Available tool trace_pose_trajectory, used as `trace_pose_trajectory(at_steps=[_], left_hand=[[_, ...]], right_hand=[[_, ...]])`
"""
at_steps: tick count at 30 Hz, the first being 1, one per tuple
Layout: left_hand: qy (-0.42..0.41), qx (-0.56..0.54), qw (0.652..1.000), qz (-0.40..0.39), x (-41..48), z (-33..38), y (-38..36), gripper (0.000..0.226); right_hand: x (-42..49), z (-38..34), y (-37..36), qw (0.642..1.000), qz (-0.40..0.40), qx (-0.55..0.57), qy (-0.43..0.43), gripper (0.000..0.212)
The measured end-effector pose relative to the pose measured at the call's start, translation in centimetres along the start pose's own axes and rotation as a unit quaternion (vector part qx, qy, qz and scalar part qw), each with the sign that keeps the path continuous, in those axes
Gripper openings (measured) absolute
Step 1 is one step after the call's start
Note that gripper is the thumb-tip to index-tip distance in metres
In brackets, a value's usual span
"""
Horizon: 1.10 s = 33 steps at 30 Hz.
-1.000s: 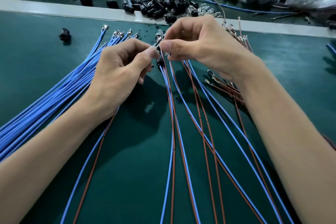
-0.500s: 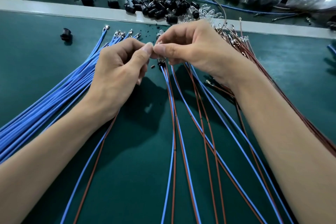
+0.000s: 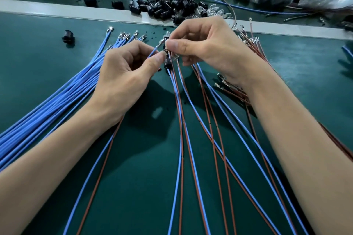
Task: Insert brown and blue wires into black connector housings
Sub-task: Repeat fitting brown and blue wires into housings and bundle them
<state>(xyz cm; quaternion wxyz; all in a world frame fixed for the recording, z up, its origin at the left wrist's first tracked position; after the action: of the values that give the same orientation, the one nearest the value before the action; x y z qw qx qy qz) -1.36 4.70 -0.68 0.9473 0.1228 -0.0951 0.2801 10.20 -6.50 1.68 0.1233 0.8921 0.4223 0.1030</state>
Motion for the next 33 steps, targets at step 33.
trace_pose_trajectory(at_steps=[33], left_hand=[[0.005, -0.008, 1.0, -0.008, -0.04, -0.18, -0.11, 0.017]], right_hand=[[-0.34, -0.69, -0.32, 0.979, -0.002, -0.175, 0.105, 0.005]])
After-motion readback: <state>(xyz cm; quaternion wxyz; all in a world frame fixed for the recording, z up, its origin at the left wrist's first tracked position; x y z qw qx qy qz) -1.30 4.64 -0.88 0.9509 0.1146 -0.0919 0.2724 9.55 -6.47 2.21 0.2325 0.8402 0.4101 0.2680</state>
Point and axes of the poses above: each hand's wrist, its own x-axis towards the middle knuckle, its own y-axis out of the back of the hand, z = x × y, the point moved 3 cm from there along x, towards the middle knuckle, and after that the axes turned 3 degrees about z, right-handed, at the moved point
